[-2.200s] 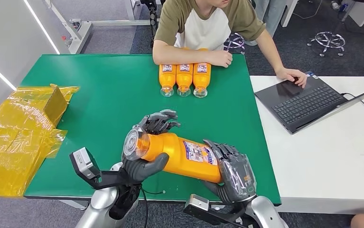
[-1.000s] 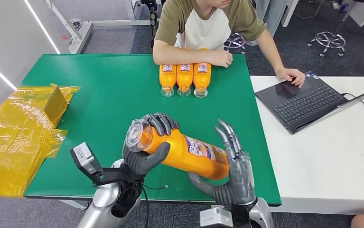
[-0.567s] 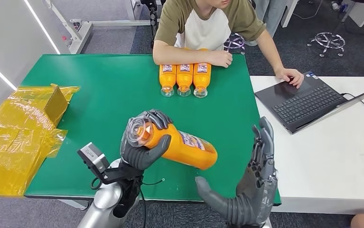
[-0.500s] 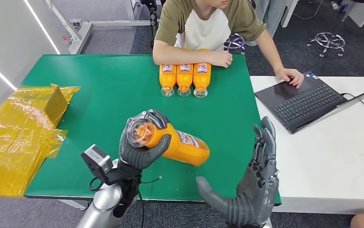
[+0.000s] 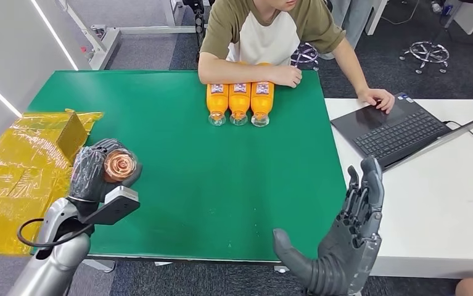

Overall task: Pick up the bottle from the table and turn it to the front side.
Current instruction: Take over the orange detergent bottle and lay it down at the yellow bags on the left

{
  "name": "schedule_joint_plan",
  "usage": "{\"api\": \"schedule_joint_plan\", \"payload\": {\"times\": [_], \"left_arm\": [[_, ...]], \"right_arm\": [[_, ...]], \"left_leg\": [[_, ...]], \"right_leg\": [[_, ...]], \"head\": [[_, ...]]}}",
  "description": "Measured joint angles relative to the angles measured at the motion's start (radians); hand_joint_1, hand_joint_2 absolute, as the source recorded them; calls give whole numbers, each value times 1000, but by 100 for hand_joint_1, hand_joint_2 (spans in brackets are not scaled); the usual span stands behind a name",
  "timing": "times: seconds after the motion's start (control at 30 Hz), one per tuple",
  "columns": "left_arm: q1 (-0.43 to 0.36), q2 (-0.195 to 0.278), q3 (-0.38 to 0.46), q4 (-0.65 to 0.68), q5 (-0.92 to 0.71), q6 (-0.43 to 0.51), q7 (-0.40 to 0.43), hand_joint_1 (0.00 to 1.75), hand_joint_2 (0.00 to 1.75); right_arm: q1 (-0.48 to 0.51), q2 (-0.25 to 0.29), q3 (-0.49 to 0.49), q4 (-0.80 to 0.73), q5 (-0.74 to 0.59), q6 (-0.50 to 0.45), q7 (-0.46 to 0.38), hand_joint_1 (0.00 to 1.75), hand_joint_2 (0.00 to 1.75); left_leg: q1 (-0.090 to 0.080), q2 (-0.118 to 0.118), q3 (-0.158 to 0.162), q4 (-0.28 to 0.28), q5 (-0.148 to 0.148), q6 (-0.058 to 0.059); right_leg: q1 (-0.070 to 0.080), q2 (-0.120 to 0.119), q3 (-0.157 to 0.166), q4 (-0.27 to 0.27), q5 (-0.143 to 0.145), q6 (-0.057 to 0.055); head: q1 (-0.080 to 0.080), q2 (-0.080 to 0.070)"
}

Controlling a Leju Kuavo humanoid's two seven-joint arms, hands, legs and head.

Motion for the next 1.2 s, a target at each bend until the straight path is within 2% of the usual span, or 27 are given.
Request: {"api": "schedule_joint_plan", "payload": {"times": [0.13, 0.2, 0.3, 0.4, 0.5, 0.6, 0.8, 1.03, 1.2], "left_arm": [[9, 59, 13, -14, -46, 1, 41, 175, 175], [26, 129, 28, -27, -96, 10, 97, 175, 175], [88, 257, 95, -64, -189, -7, 165, 175, 175], [137, 346, 180, -97, -234, -85, 170, 175, 175], [82, 390, 184, -57, -225, -228, 119, 175, 175], [-44, 395, 94, 83, -248, -304, 75, 175, 175], [-235, 375, -99, 360, -315, -298, 56, 175, 175], [-459, 281, -289, 709, -393, -306, -22, 175, 175], [-543, 216, -367, 874, -410, -323, -23, 175, 175]], "right_arm": [[10, 0, -4, -8, 4, 0, 7, 0, 175], [22, -2, -6, -17, 3, 0, 13, 0, 175], [40, -8, -7, -29, -2, 0, 20, 0, 175], [47, -16, -4, -38, 1, 0, 31, 0, 175], [42, -21, 6, -41, 1, 0, 49, 0, 175], [32, -28, 20, -40, -9, 0, 47, 0, 175], [25, -34, 32, -40, -21, 1, 47, 0, 175], [7, -36, 48, -39, -19, 1, 69, 0, 175], [2, -36, 51, -39, -8, 1, 80, 0, 175]], "left_leg": [[0, 1, 0, 0, 0, 0], [0, 3, 0, 0, -1, -1], [1, 6, 1, 0, -2, -3], [2, 4, 1, 0, -2, -3], [2, -3, 0, 0, -1, -4], [2, -6, 0, 0, 1, -6], [2, -1, 1, 0, 2, -6], [2, -1, 0, 1, 3, -5], [2, 1, 0, 1, 3, -6]], "right_leg": [[0, 1, 0, 0, 1, 0], [0, 3, 0, 0, 1, -1], [0, 7, -1, 0, 0, -1], [1, 4, -2, 0, -1, -2], [2, -2, -2, -1, -2, -3], [2, -6, 0, -1, 0, -5], [1, -1, -1, -1, 4, -6], [1, -1, -1, -1, 5, -5], [1, 1, -1, -1, 5, -5]], "head": [[0, 0], [1, 0], [0, 0], [0, 0], [0, 0], [1, 0], [1, 0], [0, 0], [1, 0]]}}
